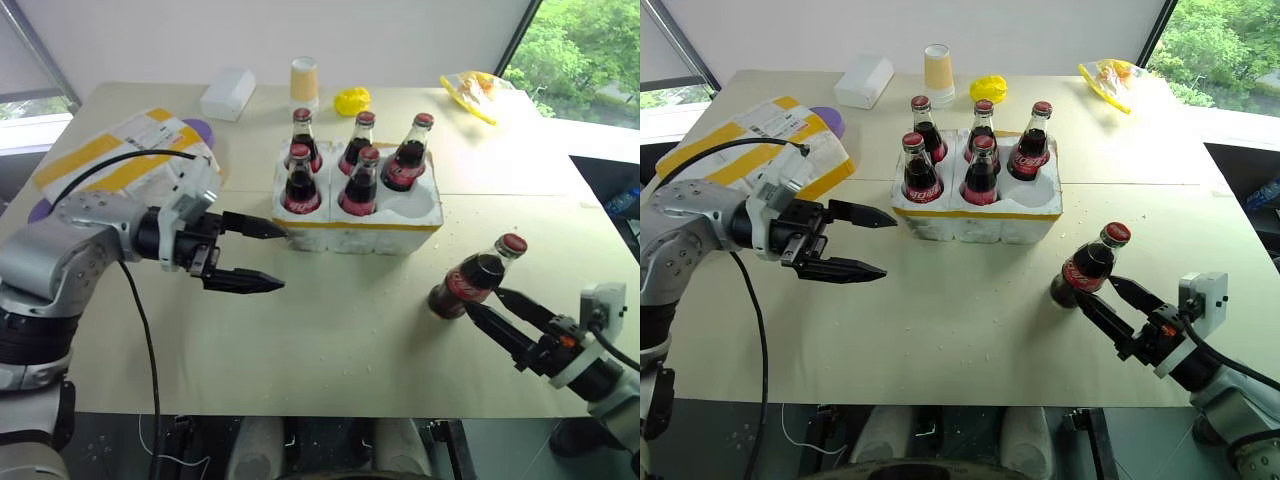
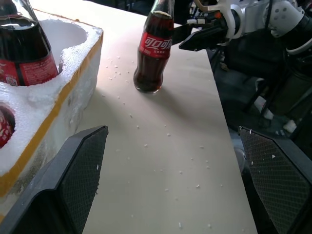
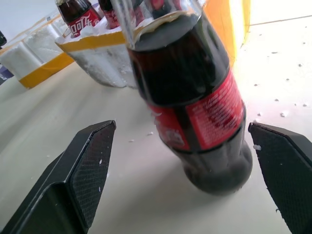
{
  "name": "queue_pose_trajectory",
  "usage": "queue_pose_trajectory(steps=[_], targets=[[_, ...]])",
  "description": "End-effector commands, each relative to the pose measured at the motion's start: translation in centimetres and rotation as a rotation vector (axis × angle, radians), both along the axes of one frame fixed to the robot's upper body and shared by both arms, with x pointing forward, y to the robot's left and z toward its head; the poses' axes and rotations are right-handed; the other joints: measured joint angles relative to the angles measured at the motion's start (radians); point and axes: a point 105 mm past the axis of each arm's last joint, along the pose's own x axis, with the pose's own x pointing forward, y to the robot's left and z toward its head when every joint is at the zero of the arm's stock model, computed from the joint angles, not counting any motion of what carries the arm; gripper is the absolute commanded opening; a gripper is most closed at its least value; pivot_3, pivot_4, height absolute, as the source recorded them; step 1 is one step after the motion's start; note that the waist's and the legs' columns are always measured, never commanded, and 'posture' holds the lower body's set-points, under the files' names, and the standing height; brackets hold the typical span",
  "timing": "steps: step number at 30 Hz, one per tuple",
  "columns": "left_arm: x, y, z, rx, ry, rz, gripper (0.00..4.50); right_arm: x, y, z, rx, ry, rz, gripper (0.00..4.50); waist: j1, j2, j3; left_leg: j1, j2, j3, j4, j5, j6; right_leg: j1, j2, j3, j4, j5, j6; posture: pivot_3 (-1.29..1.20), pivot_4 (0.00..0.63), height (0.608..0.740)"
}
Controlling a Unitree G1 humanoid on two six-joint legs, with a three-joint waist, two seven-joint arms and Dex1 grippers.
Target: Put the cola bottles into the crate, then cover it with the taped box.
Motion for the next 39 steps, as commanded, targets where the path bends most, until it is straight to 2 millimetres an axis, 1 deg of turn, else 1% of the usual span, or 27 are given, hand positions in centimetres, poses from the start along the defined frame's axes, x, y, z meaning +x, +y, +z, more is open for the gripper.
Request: queue_pose_trajectory(steps=[1,7,14,17,20,21,22,23,26,30,32,35,39], targets=[[-0.6,0.1,1.1,-0.006,-0.045,-0.001,4.48,0.5,-0.3,0.4,-0.017,-0.03,-0.005,4.5,0.0,0.0,0.0,0.0,0.0,0.0,0.0,0.0,0.0,0.0,0.0,0.0,0.0,0.0,0.0,0.0,0.15,0.74],[-0.9,0.1,1.4,-0.004,-0.05,0.008,4.48,1.4,0.3,0.2,-0.011,-0.041,0.026,4.5,0.0,0.0,0.0,0.0,0.0,0.0,0.0,0.0,0.0,0.0,0.0,0.0,0.0,0.0,0.0,0.0,0.15,0.74],[-0.9,-0.1,1.7,-0.001,-0.055,0.012,4.48,3.3,0.7,-0.6,-0.008,-0.044,0.033,4.5,-0.001,0.0,0.0,0.0,0.0,0.0,0.0,0.0,0.0,0.0,0.0,0.0,0.0,0.0,0.0,0.0,0.15,0.74],[-0.8,-0.2,1.7,-0.002,-0.056,0.014,4.48,3.6,1.0,-0.5,-0.002,-0.057,0.048,4.5,0.0,0.0,0.0,0.0,0.0,0.0,0.0,0.0,0.0,0.0,0.0,0.0,0.0,0.0,0.0,0.0,0.15,0.74],[-0.7,-0.2,1.7,-0.002,-0.057,0.015,4.5,3.6,1.2,0.1,0.013,-0.077,0.064,3.65,0.0,0.0,0.0,0.0,0.0,0.0,0.0,0.0,0.0,0.0,0.0,0.0,0.0,0.0,0.0,0.0,0.15,0.74],[-0.7,-0.2,1.7,-0.002,-0.057,0.017,4.5,3.6,1.3,0.3,0.007,-0.081,0.068,3.21,-0.001,0.0,0.0,0.0,0.0,0.0,0.0,0.0,0.0,0.0,0.0,0.0,0.0,0.0,0.0,0.0,0.15,0.74],[-0.6,-0.2,1.6,-0.003,-0.057,0.018,4.5,3.6,1.3,0.5,-0.003,-0.085,0.072,2.88,-0.001,0.0,0.0,0.0,0.0,0.0,0.0,0.0,0.0,0.0,0.0,0.0,0.0,0.0,0.0,0.0,0.15,0.74],[-0.6,-0.2,1.6,-0.004,-0.057,0.02,4.5,3.7,1.4,0.8,-0.015,-0.095,0.079,2.84,-0.001,0.0,0.0,0.0,0.0,0.0,0.0,0.0,0.0,0.0,0.0,0.0,0.0,0.0,0.0,0.0,0.15,0.74],[-0.5,-0.2,1.5,-0.008,-0.055,0.026,4.5,4.2,1.5,2.9,-0.047,-0.155,0.107,2.84,-0.001,0.001,0.001,0.0,0.0,0.001,0.0,0.0,0.0,0.0,0.0,0.0,0.0,0.0,0.0,0.0,0.15,0.74],[-0.4,-0.1,1.3,-0.017,-0.057,0.038,4.5,5.5,1.7,7.1,-0.081,-0.254,0.164,2.84,-0.004,0.003,0.002,0.0,0.0,0.001,0.0,0.0,0.0,-0.001,0.0,0.001,0.0,0.0,0.0,0.0,0.15,0.74],[-0.4,0.1,1.3,-0.022,-0.061,0.05,4.5,6.4,2.1,9.6,-0.09,-0.308,0.205,2.84,-0.004,0.003,0.002,0.0,0.0,0.001,0.0,0.0,0.0,-0.001,0.0,0.001,0.001,0.0,0.0,0.0,0.15,0.74],[-0.5,0.3,1.1,-0.03,-0.068,0.071,4.5,7.4,2.7,12.8,-0.076,-0.368,0.255,2.84,-0.003,0.003,0.002,0.0,0.0,0.001,-0.001,0.0,0.0,-0.002,0.0,0.0,0.001,0.0,0.0,0.0,0.15,0.74],[-0.8,0.6,1.0,-0.037,-0.076,0.098,4.5,9.1,3.6,15.2,-0.05,-0.414,0.294,2.84,-0.001,0.003,0.002,-0.001,0.0,0.002,0.0,0.0,0.0,-0.002,0.0,0.0,0.0,0.0,0.0,0.0,0.15,0.74]])
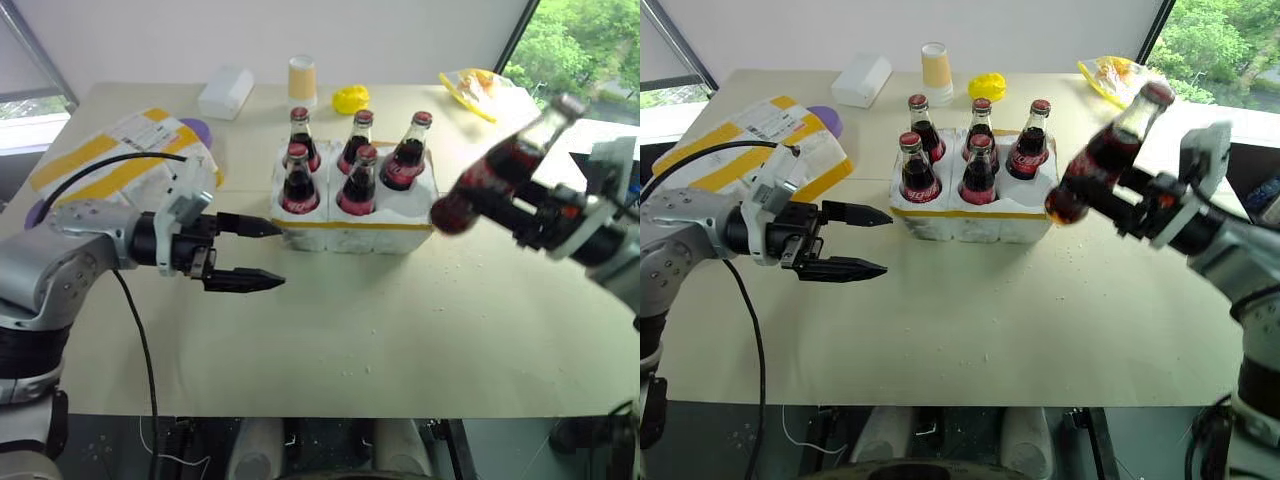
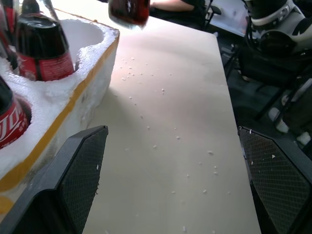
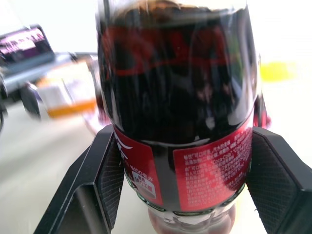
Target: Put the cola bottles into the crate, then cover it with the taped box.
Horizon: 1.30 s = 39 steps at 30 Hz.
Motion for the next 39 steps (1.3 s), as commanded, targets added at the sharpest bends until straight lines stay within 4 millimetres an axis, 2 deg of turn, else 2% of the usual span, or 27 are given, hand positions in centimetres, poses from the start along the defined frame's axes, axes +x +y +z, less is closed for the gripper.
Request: queue_pose_trajectory(steps=[1,4,6,8,15,23,27,31,32,33,34,39], targets=[[-0.5,0.2,1.2,-0.015,-0.079,0.013,4.5,1.0,0.8,2.5,0.03,-0.066,0.049,2.84,0.0,0.0,0.0,0.0,0.0,0.0,0.0,0.0,0.0,0.0,0.0,0.0,0.0,0.0,0.0,0.0,0.15,0.74],[-0.7,0.4,1.3,-0.018,-0.085,0.029,4.5,2.7,1.7,2.2,0.031,-0.045,0.061,2.84,-0.003,0.0,0.0,0.0,0.0,0.001,0.0,0.0,0.0,0.0,0.0,0.0,0.0,0.0,0.0,0.0,0.15,0.74],[-0.8,0.6,1.4,-0.019,-0.092,0.046,4.5,3.4,2.3,0.9,-0.005,-0.015,0.076,2.84,0.001,0.0,0.0,-0.001,0.0,0.0,0.0,0.0,0.0,0.0,0.0,-0.001,0.0,0.0,0.0,0.0,0.15,0.74],[-0.9,0.9,1.6,-0.019,-0.1,0.067,4.5,3.9,2.6,-0.3,-0.04,0.008,0.084,2.84,0.0,0.0,0.0,-0.002,0.0,0.0,0.0,0.0,0.0,0.0,0.0,-0.001,-0.001,0.0,0.0,0.0,0.15,0.74],[-1.0,1.3,1.9,-0.022,-0.109,0.102,4.5,5.3,3.0,-2.4,-0.042,0.051,0.07,2.84,-0.005,0.0,0.0,-0.001,0.0,0.001,0.0,0.0,0.0,0.0,0.0,-0.001,-0.001,0.0,0.0,0.0,0.15,0.74],[-0.8,1.3,2.0,-0.029,-0.117,0.113,4.5,7.0,3.4,-3.1,-0.047,0.056,0.043,2.84,-0.01,0.0,0.0,-0.001,0.0,0.001,0.0,0.001,-0.001,-0.001,0.0,-0.001,0.0,0.0,0.0,0.0,0.15,0.74],[-0.8,1.2,2.0,-0.031,-0.118,0.115,4.5,7.1,3.6,-4.0,-0.11,0.058,0.049,2.84,-0.009,0.0,0.0,-0.002,0.0,0.002,0.0,0.001,-0.001,-0.001,0.0,-0.001,0.0,0.0,0.0,0.0,0.15,0.74],[-0.9,1.3,1.9,-0.031,-0.118,0.12,4.5,6.4,4.0,-5.2,-0.168,0.076,0.087,2.84,-0.008,0.0,0.0,-0.002,0.0,0.002,0.0,0.001,-0.001,-0.001,0.0,-0.001,0.0,0.0,0.0,0.0,0.15,0.74],[-0.9,1.3,1.9,-0.031,-0.118,0.122,4.5,6.2,4.1,-5.4,-0.17,0.08,0.096,3.88,-0.009,0.0,0.0,-0.002,0.0,0.002,0.0,0.001,-0.001,-0.001,0.0,-0.001,0.0,0.0,0.0,0.0,0.15,0.74],[-0.9,1.3,1.8,-0.032,-0.118,0.123,4.5,6.2,4.2,-5.4,-0.171,0.082,0.103,4.25,-0.009,0.0,0.0,-0.001,0.0,0.002,0.0,0.001,-0.001,-0.001,0.0,-0.001,0.0,0.0,0.0,0.0,0.15,0.74],[-0.9,1.3,1.8,-0.031,-0.117,0.125,4.5,6.0,4.2,-5.3,-0.174,0.08,0.109,4.45,-0.01,0.0,0.0,-0.001,0.0,0.002,0.0,0.001,-0.001,-0.001,0.0,-0.001,0.0,0.0,0.0,0.0,0.15,0.74],[-0.8,1.5,1.6,-0.031,-0.119,0.152,4.5,5.3,3.8,-4.2,-0.197,0.07,0.13,4.45,-0.009,0.0,0.0,-0.001,0.0,0.002,0.0,0.001,-0.001,-0.001,0.0,-0.001,0.0,0.0,0.0,0.0,0.15,0.74]])
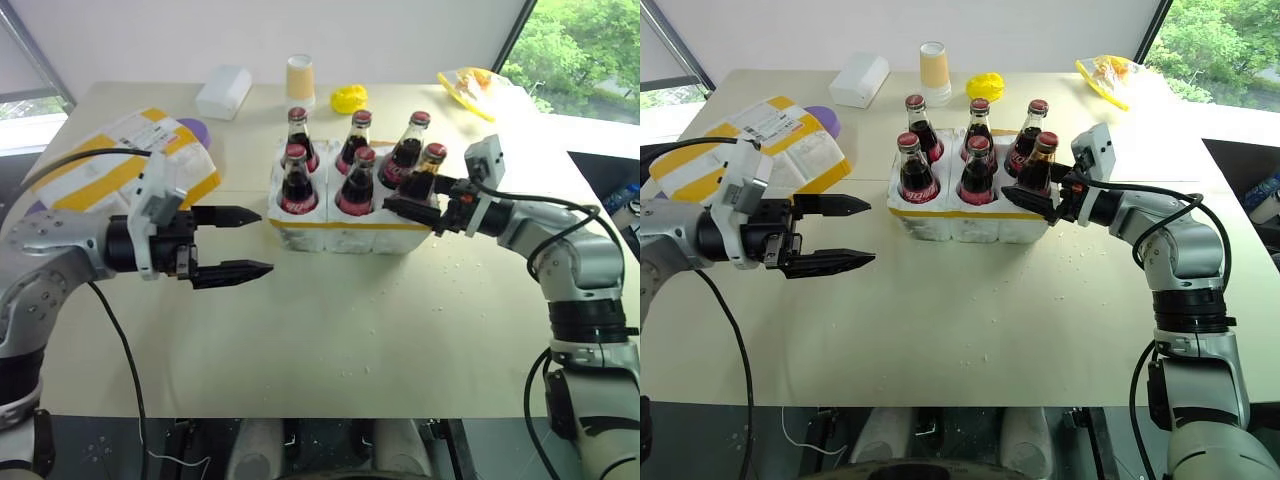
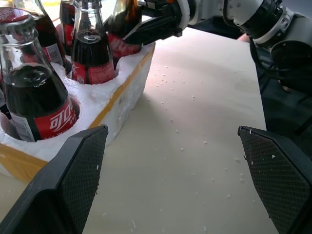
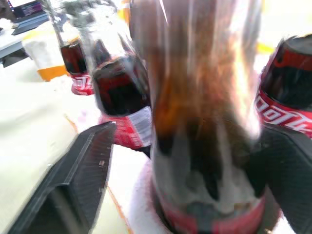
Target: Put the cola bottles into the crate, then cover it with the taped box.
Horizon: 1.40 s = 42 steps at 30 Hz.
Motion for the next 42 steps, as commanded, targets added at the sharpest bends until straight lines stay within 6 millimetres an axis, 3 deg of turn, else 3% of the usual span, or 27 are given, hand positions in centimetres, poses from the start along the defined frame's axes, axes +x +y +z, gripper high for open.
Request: queue_pose_trajectory(steps=[1,6,10,14,18,21,24,28,37,42], targets=[[-0.3,0.2,0.9,-0.005,-0.058,0.023,4.5,-1.2,-0.5,2.5,-0.02,-0.064,0.038,4.45,0.001,0.0,0.0,0.0,0.0,0.0,0.0,0.0,0.0,0.0,0.0,0.0,0.0,0.0,0.0,0.0,0.15,0.74],[0.0,2.0,1.4,0.004,-0.111,0.165,4.5,-3.5,-2.4,5.6,-0.071,-0.104,0.071,4.45,0.003,0.0,0.0,0.0,0.0,-0.001,0.0,0.0,0.0,0.0,0.0,0.0,0.0,0.0,0.0,0.0,0.15,0.74],[0.0,4.8,1.6,0.036,-0.152,0.337,4.5,-6.0,-4.1,8.8,-0.095,-0.134,0.111,4.45,0.003,0.0,0.0,0.0,0.0,-0.001,0.0,0.0,0.0,-0.001,0.0,0.0,0.0,0.0,0.0,0.0,0.15,0.74],[0.4,8.5,2.3,0.028,-0.23,0.597,4.5,-8.2,-4.8,10.8,-0.096,-0.133,0.173,4.45,0.001,0.0,0.0,0.0,0.001,-0.001,0.0,0.0,0.0,0.0,-0.001,0.0,0.0,0.0,0.0,0.0,0.15,0.74],[0.1,14.1,2.9,-0.124,-0.235,0.94,4.5,-10.1,-3.3,12.7,-0.023,-0.175,0.266,4.45,-0.001,0.0,0.0,0.0,0.003,-0.002,-0.001,-0.001,0.0,-0.001,-0.001,0.001,0.0,0.0,0.0,0.0,0.15,0.74],[-0.2,17.4,2.1,-0.225,-0.207,1.135,4.5,-10.8,-1.9,12.1,-0.041,-0.178,0.318,4.45,-0.001,-0.001,-0.001,0.0,0.003,-0.002,-0.001,-0.001,0.0,-0.001,-0.001,0.001,0.0,0.0,-0.001,0.0,0.15,0.74],[0.1,21.3,-0.5,-0.352,-0.108,1.385,4.5,-11.2,-0.3,11.1,-0.085,-0.196,0.366,4.45,0.005,-0.001,-0.001,0.0,0.003,-0.002,0.0,-0.001,0.001,0.0,-0.002,0.001,0.0,0.0,0.0,0.0,0.15,0.74],[0.9,23.8,-1.7,-0.637,0.006,1.538,4.5,-11.1,0.5,11.0,-0.103,-0.219,0.375,4.45,0.015,-0.005,-0.002,0.0,0.002,-0.003,0.001,-0.001,0.001,0.0,-0.002,0.0,0.001,0.0,0.0,0.0,0.15,0.74],[3.2,25.2,-4.0,-1.048,0.182,1.562,4.5,-10.8,0.6,10.9,-0.105,-0.235,0.347,4.45,0.008,-0.011,-0.003,0.0,0.001,-0.003,0.001,-0.001,0.001,0.001,-0.001,0.0,0.0,0.0,0.0,0.0,0.15,0.74],[2.5,26.5,-5.0,-1.259,0.222,1.557,4.5,-10.7,0.1,11.3,-0.119,-0.248,0.312,4.45,0.007,-0.011,-0.003,0.001,0.001,-0.002,0.001,-0.001,0.001,0.001,-0.002,0.0,0.0,0.001,0.0,0.0,0.15,0.74]])
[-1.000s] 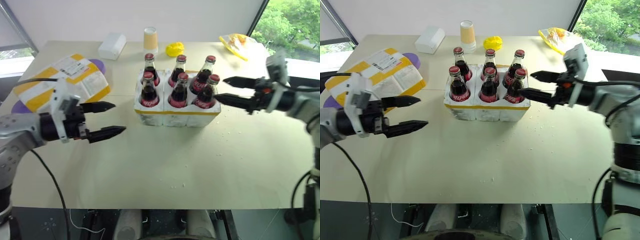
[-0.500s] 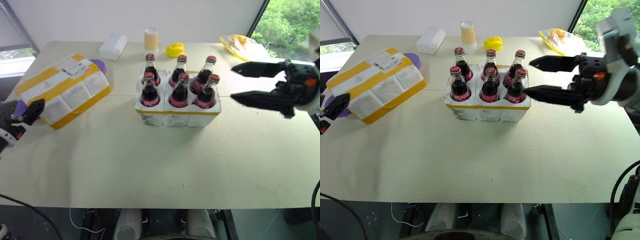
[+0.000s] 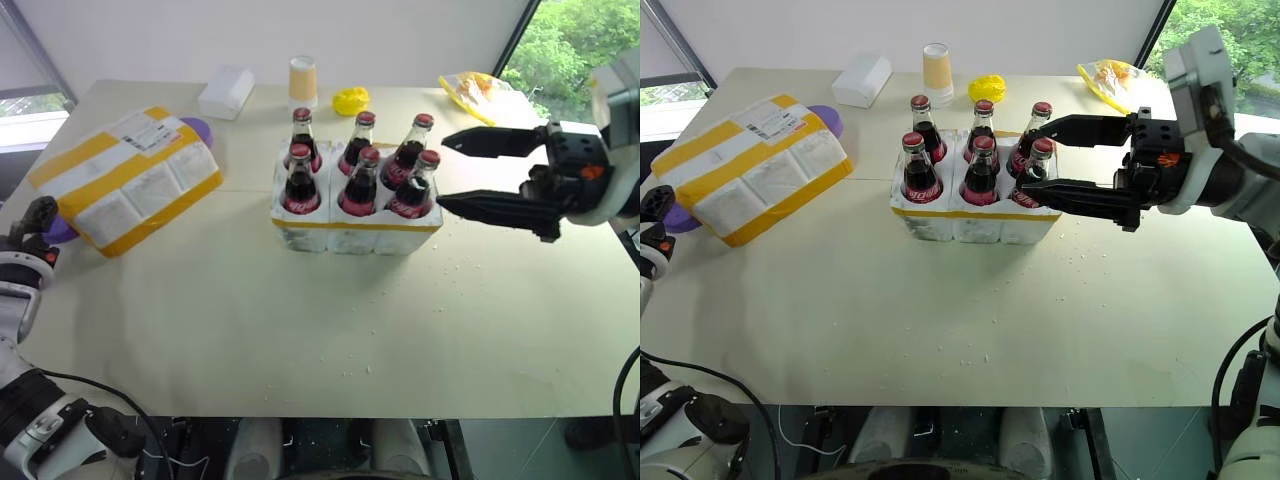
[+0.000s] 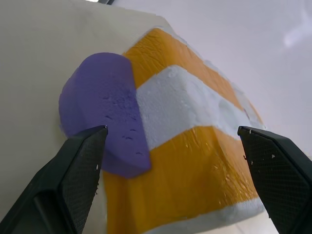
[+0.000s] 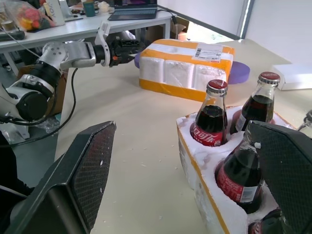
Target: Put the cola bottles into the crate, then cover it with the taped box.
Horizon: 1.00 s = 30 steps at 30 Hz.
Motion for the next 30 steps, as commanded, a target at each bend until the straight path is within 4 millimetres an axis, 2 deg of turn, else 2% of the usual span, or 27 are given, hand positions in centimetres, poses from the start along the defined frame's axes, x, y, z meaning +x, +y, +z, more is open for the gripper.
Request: queue_pose_trajectory(steps=[1,7,10,13,14,17,20,22,24,28,30], targets=[[-1.3,1.7,0.8,-0.088,-0.124,0.08,4.5,-0.4,-0.4,1.1,-0.008,-0.064,-0.027,4.45,0.0,0.0,0.0,0.0,0.0,0.0,0.0,0.0,0.0,0.0,0.0,0.0,0.0,0.0,0.0,0.0,0.15,0.74],[-1.0,1.1,0.6,-0.042,-0.096,0.053,4.5,-0.4,-0.7,1.2,-0.012,-0.068,-0.051,4.45,0.003,-0.001,0.0,0.0,0.0,0.0,0.0,0.0,0.0,0.0,0.0,0.0,0.0,0.0,0.0,0.0,0.15,0.74],[-1.1,-0.5,2.4,0.215,-0.026,-0.046,4.5,-0.4,-0.9,1.1,-0.021,-0.067,-0.066,4.45,0.002,-0.002,0.0,0.0,0.0,0.0,0.0,0.0,0.0,0.0,0.0,0.0,0.0,0.0,0.0,0.0,0.15,0.74],[-3.3,-1.3,4.4,0.519,0.045,-0.146,4.5,-0.4,-1.2,1.1,-0.021,-0.063,-0.077,4.45,-0.007,-0.006,-0.001,-0.001,0.0,0.0,-0.001,0.0,-0.001,-0.002,0.0,0.0,0.0,0.0,0.0,0.0,0.15,0.74],[-4.5,-1.5,4.8,0.674,0.098,-0.194,4.5,-0.4,-1.4,1.1,-0.019,-0.061,-0.083,4.45,-0.013,-0.006,-0.001,-0.001,0.001,0.001,-0.001,0.0,-0.001,-0.003,0.0,0.0,0.0,0.0,0.0,0.0,0.15,0.74],[-7.6,-1.3,4.5,0.979,0.283,-0.346,4.5,-0.2,-1.7,1.1,-0.008,-0.055,-0.097,4.45,-0.027,-0.002,-0.001,-0.001,0.002,0.004,-0.003,-0.001,-0.002,-0.006,-0.001,0.001,-0.001,0.0,-0.001,0.0,0.15,0.74],[-9.1,0.3,3.6,1.192,0.484,-0.42,4.5,0.2,-1.8,1.1,0.017,-0.045,-0.102,4.45,-0.023,0.002,-0.001,-0.001,0.002,0.005,-0.005,-0.002,-0.005,-0.012,-0.002,0.001,-0.001,-0.001,-0.005,0.0,0.15,0.74],[-8.5,1.5,3.5,1.327,0.601,-0.423,4.5,0.6,-1.8,0.9,0.024,-0.041,-0.104,4.45,-0.014,0.002,-0.001,-0.001,0.003,0.004,-0.007,-0.003,-0.004,-0.014,-0.001,0.001,-0.002,-0.001,-0.007,0.0,0.15,0.74],[-7.1,2.0,3.7,1.452,0.66,-0.393,4.5,0.9,-1.7,0.9,0.031,-0.036,-0.101,4.45,-0.003,0.003,-0.002,-0.001,0.003,0.004,-0.007,-0.005,-0.001,-0.014,-0.001,0.001,-0.003,0.0,-0.009,0.0,0.15,0.74],[-3.8,1.7,3.8,1.714,0.718,-0.344,4.5,0.9,-1.5,0.9,0.019,-0.032,-0.079,4.45,0.004,0.004,-0.002,-0.004,0.003,0.005,-0.009,-0.005,-0.001,-0.017,-0.003,0.001,-0.004,0.001,-0.01,0.0,0.15,0.74],[-2.3,1.5,3.7,1.757,0.709,-0.322,4.5,0.8,-1.4,1.2,0.018,-0.036,-0.073,4.45,0.001,0.004,-0.002,-0.004,0.002,0.008,-0.011,-0.003,-0.004,-0.019,-0.004,0.001,-0.004,0.002,-0.01,0.0,0.15,0.74]])
